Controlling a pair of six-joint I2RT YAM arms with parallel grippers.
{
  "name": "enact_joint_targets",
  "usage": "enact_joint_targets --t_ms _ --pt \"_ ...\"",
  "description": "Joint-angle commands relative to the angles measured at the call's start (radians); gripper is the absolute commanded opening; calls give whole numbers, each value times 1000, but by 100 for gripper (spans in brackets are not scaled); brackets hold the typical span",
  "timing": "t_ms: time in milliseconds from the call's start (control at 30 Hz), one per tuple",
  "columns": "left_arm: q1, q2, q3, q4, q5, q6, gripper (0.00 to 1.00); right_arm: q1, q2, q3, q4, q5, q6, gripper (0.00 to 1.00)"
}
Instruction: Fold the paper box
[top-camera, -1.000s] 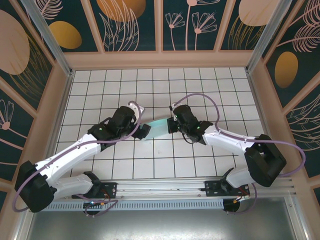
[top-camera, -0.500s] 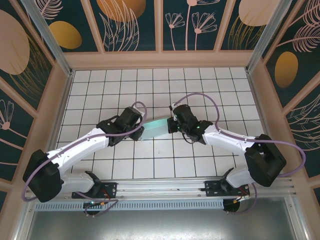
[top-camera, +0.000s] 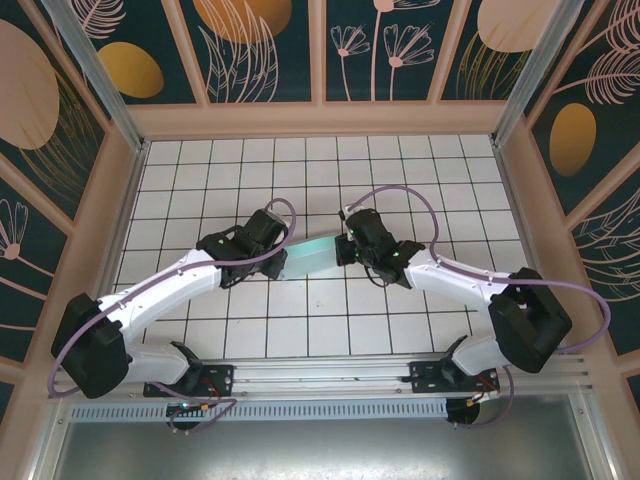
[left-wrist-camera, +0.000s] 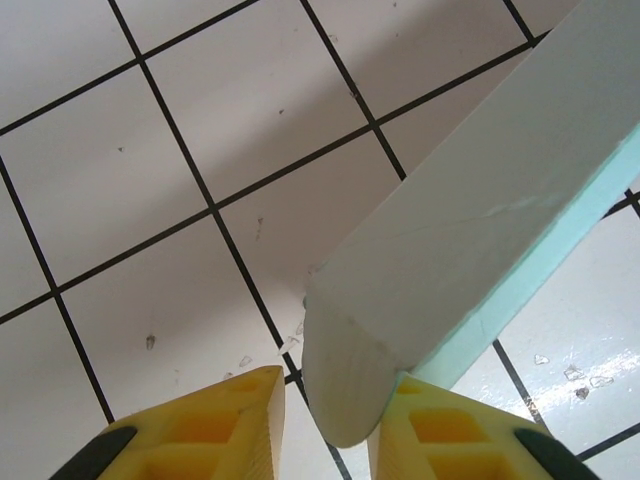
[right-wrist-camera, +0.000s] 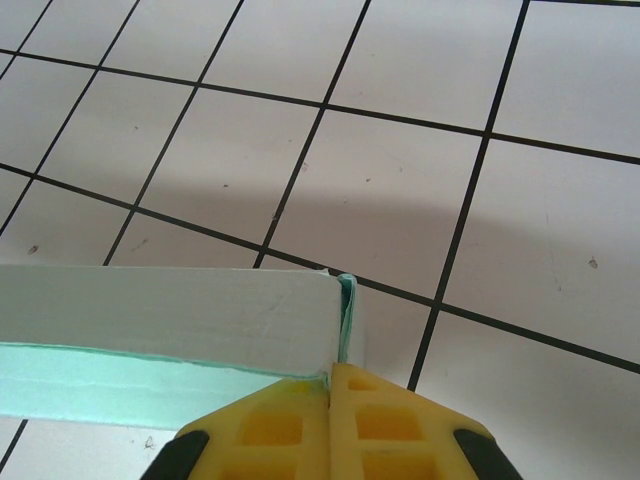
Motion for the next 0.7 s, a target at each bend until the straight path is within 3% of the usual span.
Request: enact_joint_targets --t_ms 0,667 --pt "6 -13 20 -39 10 -13 25 9 21 26 -34 24 16 0" --pt "6 -34 46 -29 1 -17 15 9 33 37 -33 8 23 0"
